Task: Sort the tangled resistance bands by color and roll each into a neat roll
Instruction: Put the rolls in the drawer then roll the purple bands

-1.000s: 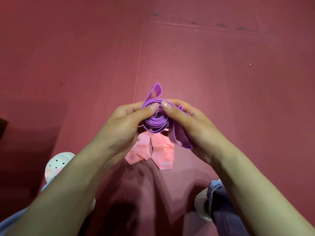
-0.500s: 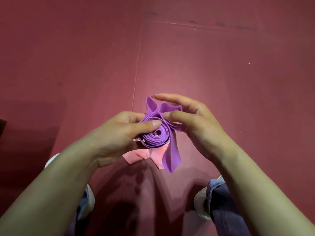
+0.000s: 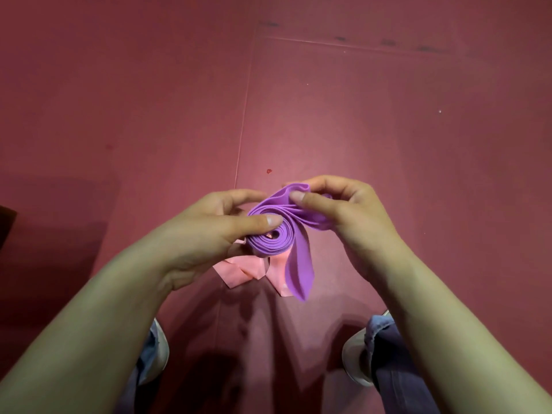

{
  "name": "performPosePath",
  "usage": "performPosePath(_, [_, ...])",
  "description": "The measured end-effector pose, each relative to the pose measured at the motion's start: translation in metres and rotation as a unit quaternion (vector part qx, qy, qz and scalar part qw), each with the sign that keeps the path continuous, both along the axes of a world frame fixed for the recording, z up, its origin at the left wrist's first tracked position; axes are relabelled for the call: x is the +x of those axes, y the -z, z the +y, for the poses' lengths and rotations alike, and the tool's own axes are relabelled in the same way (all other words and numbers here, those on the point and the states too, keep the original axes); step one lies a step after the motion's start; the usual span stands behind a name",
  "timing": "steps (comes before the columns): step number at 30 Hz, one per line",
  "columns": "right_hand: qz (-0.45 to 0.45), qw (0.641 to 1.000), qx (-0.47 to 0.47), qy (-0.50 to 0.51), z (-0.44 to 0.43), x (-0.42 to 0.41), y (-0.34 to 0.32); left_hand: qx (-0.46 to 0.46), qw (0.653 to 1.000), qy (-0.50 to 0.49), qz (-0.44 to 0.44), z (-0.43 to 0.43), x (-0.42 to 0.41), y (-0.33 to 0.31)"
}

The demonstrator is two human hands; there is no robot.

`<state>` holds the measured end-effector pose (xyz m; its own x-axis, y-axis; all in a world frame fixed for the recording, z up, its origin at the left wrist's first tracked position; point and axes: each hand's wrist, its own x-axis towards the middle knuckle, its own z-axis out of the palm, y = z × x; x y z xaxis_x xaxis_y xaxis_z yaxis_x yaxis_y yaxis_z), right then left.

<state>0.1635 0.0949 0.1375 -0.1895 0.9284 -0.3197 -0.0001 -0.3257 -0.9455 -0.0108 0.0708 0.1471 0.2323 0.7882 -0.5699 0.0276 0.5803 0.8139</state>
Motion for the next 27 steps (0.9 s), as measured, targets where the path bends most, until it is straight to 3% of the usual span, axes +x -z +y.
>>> performPosePath(4, [0.028,0.995,-0.018,0.089,0.002,0.001,-0.001,-0.004,0.994,-0.112,-0.016,0.002,0.003,0.001])
performPosePath(8, [0.030,0.993,-0.012,0.118,0.002,-0.001,-0.002,-0.012,0.978,-0.202,-0.058,0.004,0.008,0.000])
performPosePath(13, [-0.028,0.998,0.056,0.032,-0.004,-0.009,-0.001,-0.019,0.945,-0.311,-0.097,0.006,0.010,0.005])
performPosePath(19, [-0.067,0.994,0.087,-0.002,-0.009,-0.014,0.001,-0.011,0.914,-0.394,-0.096,0.007,0.019,0.009])
performPosePath(22, [-0.066,0.996,0.066,0.008,-0.010,-0.015,0.004,0.007,0.913,-0.401,-0.073,0.006,0.021,0.011])
performPosePath(27, [0.044,0.997,-0.038,0.045,0.000,-0.005,0.003,0.083,0.940,-0.324,-0.069,0.005,0.021,0.006])
